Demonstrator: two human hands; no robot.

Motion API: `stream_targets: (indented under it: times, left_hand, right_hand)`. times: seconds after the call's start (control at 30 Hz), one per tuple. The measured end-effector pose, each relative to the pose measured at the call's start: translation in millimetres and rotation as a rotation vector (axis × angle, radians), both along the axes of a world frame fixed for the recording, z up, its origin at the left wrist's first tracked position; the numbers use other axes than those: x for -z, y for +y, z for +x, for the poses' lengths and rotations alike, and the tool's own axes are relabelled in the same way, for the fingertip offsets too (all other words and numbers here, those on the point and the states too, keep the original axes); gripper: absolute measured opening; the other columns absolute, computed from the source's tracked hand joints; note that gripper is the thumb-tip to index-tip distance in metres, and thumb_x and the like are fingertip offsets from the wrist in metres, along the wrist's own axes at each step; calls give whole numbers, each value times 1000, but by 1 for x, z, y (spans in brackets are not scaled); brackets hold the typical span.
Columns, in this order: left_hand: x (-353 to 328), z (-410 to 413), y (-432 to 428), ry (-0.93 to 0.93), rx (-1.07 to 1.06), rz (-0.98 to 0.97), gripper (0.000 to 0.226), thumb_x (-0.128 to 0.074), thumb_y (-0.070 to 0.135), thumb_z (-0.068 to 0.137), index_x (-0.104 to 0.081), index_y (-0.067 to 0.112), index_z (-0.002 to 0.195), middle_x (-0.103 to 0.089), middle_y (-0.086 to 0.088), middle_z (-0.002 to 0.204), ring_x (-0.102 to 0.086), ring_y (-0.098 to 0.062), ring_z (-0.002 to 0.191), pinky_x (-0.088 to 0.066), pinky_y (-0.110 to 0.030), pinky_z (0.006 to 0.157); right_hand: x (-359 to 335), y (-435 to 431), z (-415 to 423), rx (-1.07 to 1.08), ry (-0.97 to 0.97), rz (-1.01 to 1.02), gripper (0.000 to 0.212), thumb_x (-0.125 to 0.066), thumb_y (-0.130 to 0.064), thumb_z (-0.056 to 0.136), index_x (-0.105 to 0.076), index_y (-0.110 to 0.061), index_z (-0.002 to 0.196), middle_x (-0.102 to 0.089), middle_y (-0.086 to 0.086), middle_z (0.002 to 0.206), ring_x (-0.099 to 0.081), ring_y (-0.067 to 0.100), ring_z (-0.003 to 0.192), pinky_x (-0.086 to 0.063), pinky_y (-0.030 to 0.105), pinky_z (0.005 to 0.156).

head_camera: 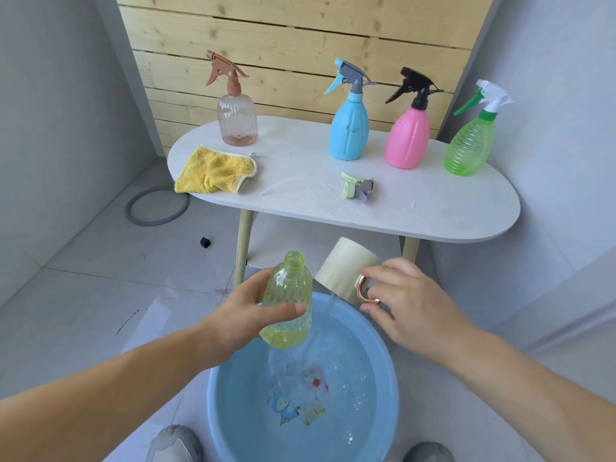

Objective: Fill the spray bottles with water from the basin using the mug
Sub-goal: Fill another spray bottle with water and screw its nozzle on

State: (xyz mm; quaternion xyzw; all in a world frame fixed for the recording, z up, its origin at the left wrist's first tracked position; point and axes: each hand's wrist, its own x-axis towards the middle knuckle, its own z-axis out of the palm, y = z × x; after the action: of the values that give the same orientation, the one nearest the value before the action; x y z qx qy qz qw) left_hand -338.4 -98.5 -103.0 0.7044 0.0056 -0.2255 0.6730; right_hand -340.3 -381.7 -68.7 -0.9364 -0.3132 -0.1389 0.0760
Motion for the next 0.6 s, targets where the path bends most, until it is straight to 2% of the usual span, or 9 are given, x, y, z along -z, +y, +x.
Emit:
stream_targets:
  times: [0.13, 0.2, 0.3, 0.4, 0.47, 0.53, 0.6]
  left_hand:
    - [-4, 1, -1, -12, -10, -13, 70, -92, 41, 63, -67, 34, 128, -74, 0, 121, -71, -25, 115, -57, -50, 101]
    - [-7, 2, -1, -21, -9, -15, 67, -91, 41, 63, -68, 33, 126, -74, 0, 120, -72, -25, 114, -57, -47, 97]
    - [-14, 4, -1, -45, -15, -15, 64, -91, 39, 64, -68, 34, 125, -74, 1, 120, -72, -23, 113, -57, -44, 96]
    - [-22, 7, -4, -70, -27, -19, 61, -89, 34, 69, -68, 33, 126, -75, 1, 119, -73, -22, 112, -58, -45, 98]
    - [-28, 10, -7, -83, -30, -28, 59, -87, 30, 71, -67, 31, 127, -75, 0, 120, -73, -23, 112, -59, -45, 97]
    - [-35, 14, -11, -94, -29, -39, 56, -85, 28, 72, -68, 30, 126, -76, -2, 119, -73, -25, 111, -60, -44, 94]
    - [-41, 19, -16, -99, -11, -52, 56, -84, 27, 73, -67, 28, 126, -76, -3, 120, -74, -25, 110, -61, -46, 93]
  right_hand:
    - [-6, 1, -1, -39, -53, -74, 16, -83, -26, 77, -70, -16, 78, -71, -3, 109, -63, 25, 94, -54, 29, 84]
    - [-8, 1, -2, -11, 14, 4, 13, -78, -25, 82, -68, -18, 79, -70, -4, 111, -61, 24, 96, -51, 27, 85]
    - [-15, -2, 0, 183, 258, 326, 16, -64, -27, 94, -61, -19, 80, -67, -8, 115, -59, 17, 100, -45, 27, 87]
    - [-25, -11, 10, 391, 399, 626, 16, -56, -34, 95, -62, -23, 84, -68, -9, 101, -64, 11, 92, -51, 32, 85]
    - [-30, -20, 22, 506, 461, 824, 22, -54, -35, 98, -62, -19, 85, -71, -2, 93, -68, 19, 89, -54, 43, 87]
    - [-35, -33, 37, 586, 518, 1064, 30, -51, -32, 101, -59, -6, 90, -72, 8, 95, -71, 30, 89, -56, 53, 88]
    - [-44, -49, 51, 640, 530, 1221, 34, -52, -34, 101, -59, -1, 93, -72, 13, 100, -72, 36, 89, -58, 52, 85]
